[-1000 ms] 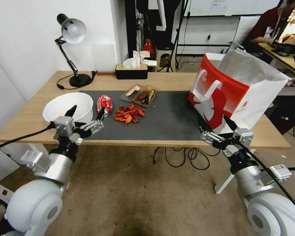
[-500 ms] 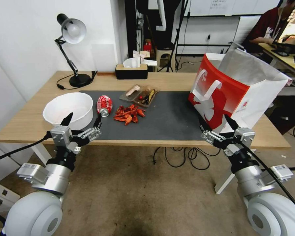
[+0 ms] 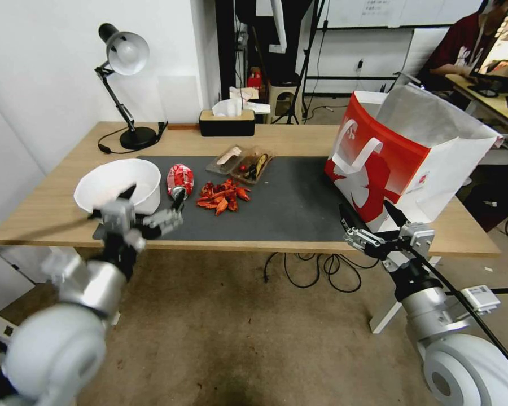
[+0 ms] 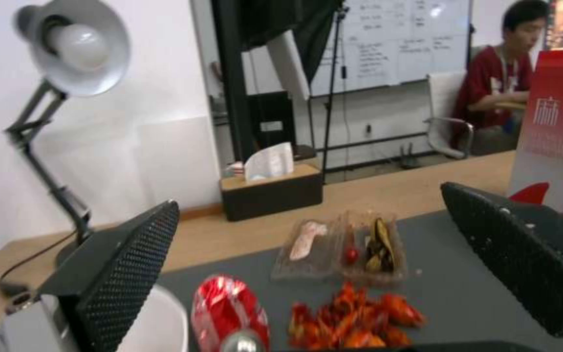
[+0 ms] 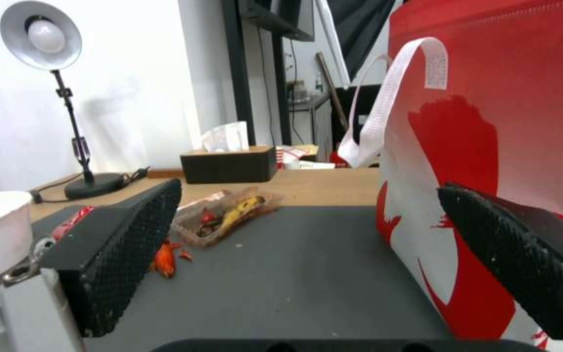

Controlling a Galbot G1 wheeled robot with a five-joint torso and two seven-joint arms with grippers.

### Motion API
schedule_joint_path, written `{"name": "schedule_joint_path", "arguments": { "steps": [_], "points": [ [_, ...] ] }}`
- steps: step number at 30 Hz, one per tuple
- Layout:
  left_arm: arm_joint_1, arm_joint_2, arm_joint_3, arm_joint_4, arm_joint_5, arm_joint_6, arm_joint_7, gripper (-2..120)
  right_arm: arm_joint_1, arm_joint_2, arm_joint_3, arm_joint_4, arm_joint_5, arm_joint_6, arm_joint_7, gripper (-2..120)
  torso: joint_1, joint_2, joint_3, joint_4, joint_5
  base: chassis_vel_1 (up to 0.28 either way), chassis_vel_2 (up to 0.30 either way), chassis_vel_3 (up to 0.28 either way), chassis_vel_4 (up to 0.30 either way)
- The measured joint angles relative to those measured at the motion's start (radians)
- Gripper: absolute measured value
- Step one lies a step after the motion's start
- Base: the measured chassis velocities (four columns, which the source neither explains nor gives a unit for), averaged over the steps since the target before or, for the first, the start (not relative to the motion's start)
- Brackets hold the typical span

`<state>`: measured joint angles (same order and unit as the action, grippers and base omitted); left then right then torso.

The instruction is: Pick up the trash from the table and place it into the takeout bag.

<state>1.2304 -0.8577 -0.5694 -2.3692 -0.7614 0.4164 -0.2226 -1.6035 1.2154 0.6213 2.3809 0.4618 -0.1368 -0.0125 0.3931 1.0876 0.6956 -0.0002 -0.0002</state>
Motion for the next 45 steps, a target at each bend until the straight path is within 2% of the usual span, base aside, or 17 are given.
{"name": "schedule_joint_path", "arguments": {
  "steps": [1,2,3,6,7,10,11,14,15,16,20,21,23,31,35,42,45],
  "points": [
    [-0.056,0.026,0.018,0.024,-0.044,0.015,-0.007,100,0.0,-0.001,0.0,0.0,-0.001,-0.001,0.0,100,0.0,0.0,0.0,0.0,0.0,0.0,0.0,0.0,0.0],
    [-0.187,0.074,0.065,0.082,-0.125,0.039,-0.015,100,0.0,-0.002,-0.001,0.0,-0.004,-0.003,0.0,100,0.0,0.0,0.0,0.0,0.0,0.0,0.0,0.0,0.0],
    [-0.187,0.074,0.065,0.082,-0.125,0.039,-0.015,100,0.0,-0.002,-0.001,0.0,-0.004,-0.003,0.0,100,0.0,0.0,0.0,0.0,0.0,0.0,0.0,0.0,0.0],
    [-0.424,0.133,0.186,0.212,-0.234,0.077,-0.028,100,-0.002,-0.002,-0.003,-0.001,-0.011,-0.012,0.0,100,0.0,0.0,0.0,0.0,0.0001,0.0,0.0,0.0,0.0],
    [-0.424,0.133,0.186,0.212,-0.234,0.077,-0.028,100,-0.002,-0.002,-0.003,-0.001,-0.011,-0.012,0.0,100,0.0,0.0,0.0,0.0,0.0001,0.0,0.0,0.0,0.0],
    [-0.674,0.147,0.372,0.355,-0.256,0.096,-0.032,100,-0.005,0.003,-0.003,-0.006,-0.019,-0.016,0.0,100,0.0,0.0,0.0,-0.0001,0.0002,0.0,0.0,0.0,0.0],
    [-0.674,0.147,0.372,0.355,-0.256,0.096,-0.032,100,-0.005,0.003,-0.003,-0.006,-0.019,-0.016,0.0,100,0.0,0.0,0.0,-0.0001,0.0002,0.0,0.0,0.0,0.0],
    [-0.837,0.122,0.524,0.463,-0.26,0.104,-0.031,100,-0.005,0.007,-0.002,-0.012,-0.024,-0.017,0.0,100,0.0,0.0,0.0,0.0,0.0001,0.0,0.0,0.0,0.0],
    [-0.939,0.089,0.628,0.547,-0.282,0.108,-0.013,100,-0.004,0.01,-0.002,-0.018,-0.028,-0.018,0.0,100,0.0,0.0,0.0,0.0,0.0005,0.0,0.0,0.0,0.0],
    [-0.939,0.089,0.628,0.547,-0.282,0.108,-0.013,100,-0.004,0.01,-0.002,-0.018,-0.028,-0.018,0.0,100,0.0,0.0,0.0,0.0,0.0005,0.0,0.0,0.0,0.0],
    [-1.039,0.046,0.759,0.693,-0.297,0.109,0.026,100,-0.003,0.012,-0.001,-0.024,-0.03,-0.019,0.0,100,0.0,0.0,0.0,0.0,0.0,0.0,0.0,0.0,0.0],
    [-1.039,0.046,0.759,0.693,-0.297,0.109,0.026,100,-0.003,0.012,-0.001,-0.024,-0.03,-0.019,0.0,100,0.0,0.0,0.0,0.0,0.0,0.0,0.0,0.0,0.0],
    [-1.069,0.034,0.809,0.755,-0.299,0.111,0.052,100,-0.003,0.012,0.0,-0.027,-0.032,-0.019,0.0,100,0.0,0.0,0.0,0.0003,0.0002,0.0,0.0,0.0,0.0],
    [-1.118,0.035,0.915,0.843,-0.241,0.161,0.088,100,-0.001,0.021,-0.006,-0.034,-0.044,-0.019,0.0,100,0.0,0.0,0.0,0.0001,0.0003,0.0,0.0,0.0,0.0],
    [-1.143,0.042,1.017,0.889,-0.167,0.19,0.092,100,0.002,0.03,-0.016,-0.035,-0.055,-0.019,0.0,100,0.0,0.0,0.0,0.0003,0.0001,0.0,0.0,0.0,0.0],
    [-1.157,0.04,1.102,0.933,-0.084,0.205,0.089,100,-0.001,0.034,-0.014,-0.035,-0.061,-0.016,0.0,100,0.0,0.0,0.0,0.0001,0.0001,0.0,0.0,0.0,0.0],
    [-1.156,0.039,1.11,0.95,-0.069,0.212,0.086,100,-0.003,0.037,-0.012,-0.035,-0.064,-0.012,0.0,100,0.0,0.0,0.0,0.0,0.0002,0.0,0.0,0.0,0.0]
  ]
}}
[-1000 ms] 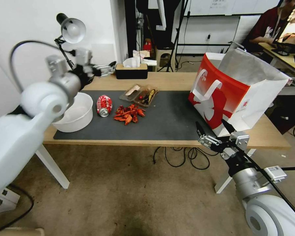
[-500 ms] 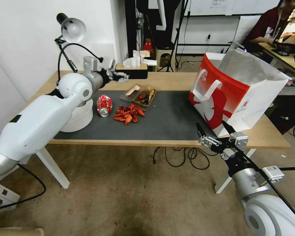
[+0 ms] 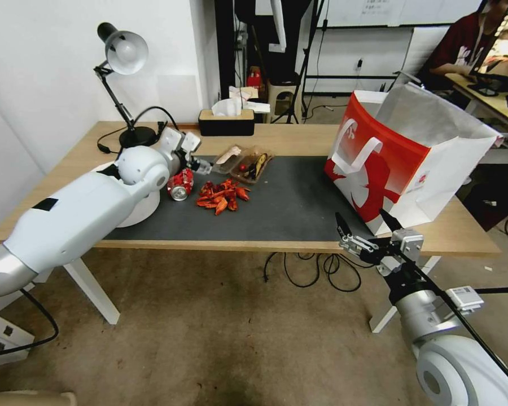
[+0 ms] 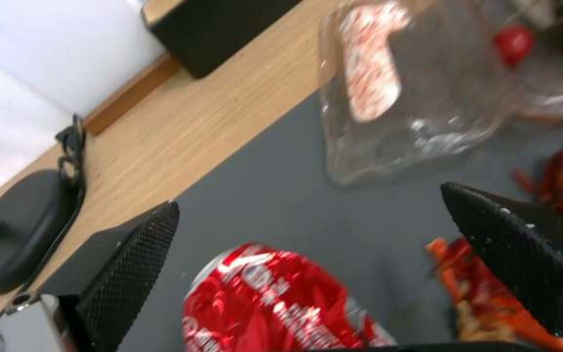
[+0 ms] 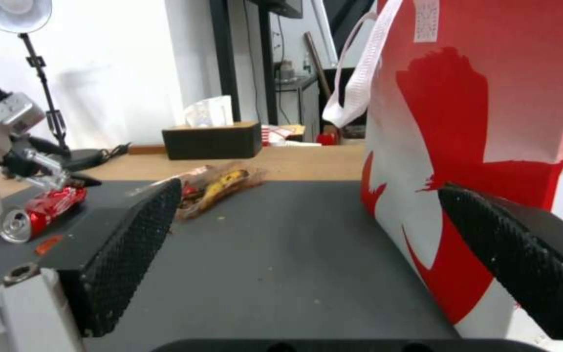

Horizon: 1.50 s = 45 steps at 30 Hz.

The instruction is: Pick up the trash from the table and place it into the takeout bag.

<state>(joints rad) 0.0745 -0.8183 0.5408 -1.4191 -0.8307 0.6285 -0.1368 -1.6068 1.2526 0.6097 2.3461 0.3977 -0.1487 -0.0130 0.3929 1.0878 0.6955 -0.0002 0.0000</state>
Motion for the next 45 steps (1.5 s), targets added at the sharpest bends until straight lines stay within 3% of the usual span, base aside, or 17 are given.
{"name": "schedule_joint_path", "arguments": {
  "steps": [8,45],
  "points": [
    [0.009,0.004,0.003,0.027,0.04,0.011,-0.021,100,0.012,0.003,-0.007,-0.009,-0.002,0.005,0.0,100,0.0,0.0,0.0,0.0001,-0.0001,0.0,0.0,0.0,0.0],
    [0.042,0.009,0.029,0.007,0.126,0.039,-0.038,99,0.051,-0.002,-0.015,-0.039,0.016,0.009,0.0,100,0.0,0.0,0.0,0.0001,0.0,0.0,0.0,0.0,0.0]
  ]
}}
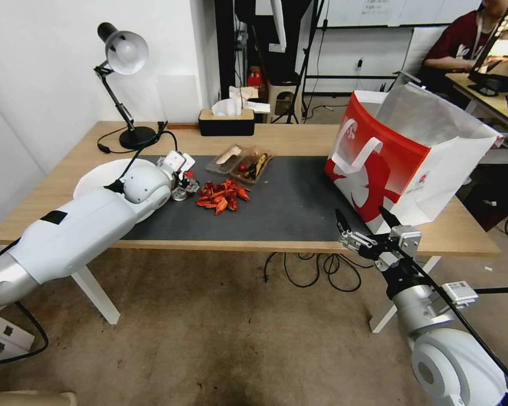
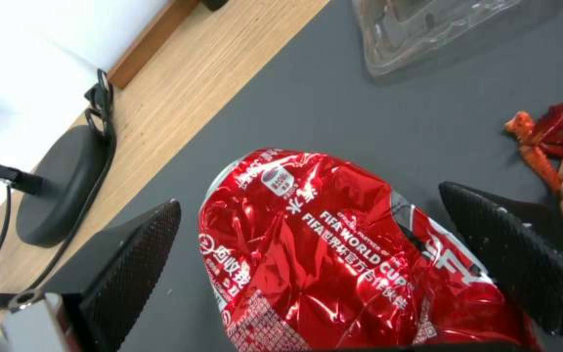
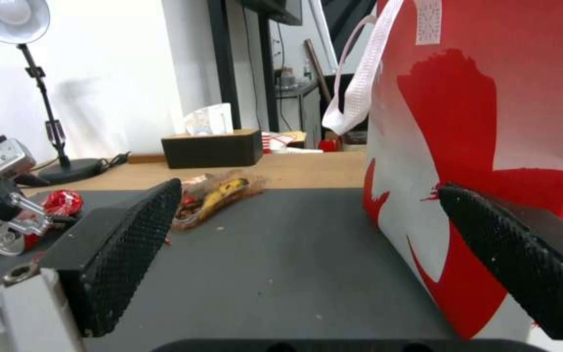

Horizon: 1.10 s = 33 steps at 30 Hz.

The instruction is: Pick up the trash from the table and place it into the takeout bag.

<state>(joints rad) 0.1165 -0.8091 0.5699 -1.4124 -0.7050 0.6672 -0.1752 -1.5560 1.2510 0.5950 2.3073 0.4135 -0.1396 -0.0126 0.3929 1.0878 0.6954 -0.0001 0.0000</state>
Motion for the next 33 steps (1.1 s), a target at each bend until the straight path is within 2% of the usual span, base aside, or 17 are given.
{"name": "schedule_joint_path", "arguments": {
  "steps": [13,19,25,33],
  "points": [
    [-0.009,-0.006,-0.018,0.007,-0.026,0.01,-0.001,93,0.008,-0.003,-0.001,0.002,0.015,0.0,0.0,100,0.0,0.0,0.0,0.0,-0.0001,0.0,0.0,0.0,0.0],
    [-0.027,-0.008,-0.02,0.016,-0.111,0.038,-0.011,97,0.003,-0.002,0.003,0.011,0.015,-0.001,0.0,100,0.0,0.0,0.0,0.0,-0.0002,0.0,0.0,0.0,0.0],
    [-0.022,-0.008,-0.021,0.024,-0.115,0.047,-0.014,98,0.0,-0.002,0.007,0.017,0.015,-0.001,0.0,100,0.0,0.0,0.0,0.0,-0.0002,0.0,0.0,0.0,0.0],
    [-0.043,-0.01,-0.022,0.086,-0.136,0.048,-0.009,99,-0.002,-0.002,0.01,0.027,0.015,-0.002,0.0,100,0.0,0.0,0.0,0.0,-0.0001,0.0,0.0,0.0,0.0]
  ]
}}
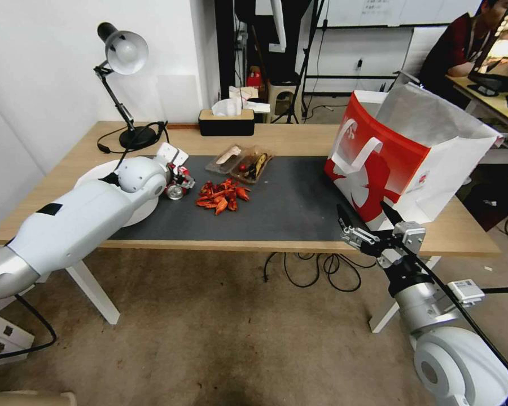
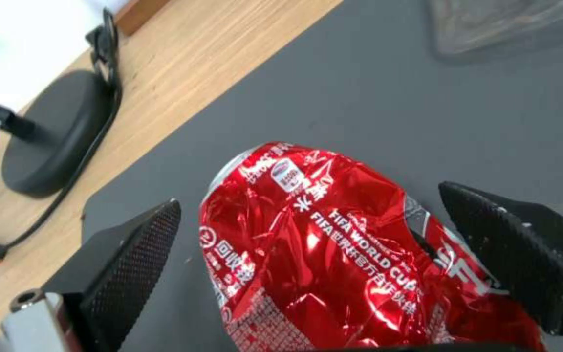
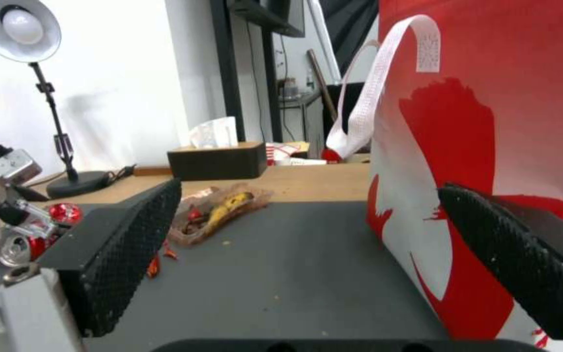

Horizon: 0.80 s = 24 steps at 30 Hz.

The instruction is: Pick up the trash from the table and place it into the takeout bag.

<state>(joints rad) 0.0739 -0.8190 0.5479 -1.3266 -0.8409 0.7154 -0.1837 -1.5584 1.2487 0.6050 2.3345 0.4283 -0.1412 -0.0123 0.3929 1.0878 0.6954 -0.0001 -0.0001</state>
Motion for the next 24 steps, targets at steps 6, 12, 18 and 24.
{"name": "schedule_joint_path", "arguments": {
  "steps": [6,12,18,24],
  "points": [
    [0.0,0.003,-0.006,0.018,-0.011,0.0,0.003,100,0.004,-0.005,0.004,0.0,0.004,-0.001,0.0,100,0.0,0.0,0.0,0.0,0.0,0.0,0.0,0.0,0.0],
    [0.011,0.001,-0.026,-0.013,-0.02,0.0,-0.002,100,0.005,-0.003,0.002,-0.004,0.005,-0.001,0.0,100,0.0,0.0,0.0,0.0,0.0001,0.0,0.0,0.0,0.0],
    [0.015,0.004,-0.034,-0.031,-0.043,0.0,-0.008,100,0.006,-0.002,0.0,-0.006,0.004,-0.002,0.0,100,0.0,0.0,0.0,-0.0001,0.0,0.0,0.0,0.0,0.0],
    [-0.004,0.024,-0.032,-0.026,-0.076,0.0,-0.009,100,0.006,-0.002,0.0,-0.008,0.004,-0.002,0.0,100,0.0,0.0,0.0,-0.0001,0.0,0.0,0.0,0.0,0.0]
  ]
}}
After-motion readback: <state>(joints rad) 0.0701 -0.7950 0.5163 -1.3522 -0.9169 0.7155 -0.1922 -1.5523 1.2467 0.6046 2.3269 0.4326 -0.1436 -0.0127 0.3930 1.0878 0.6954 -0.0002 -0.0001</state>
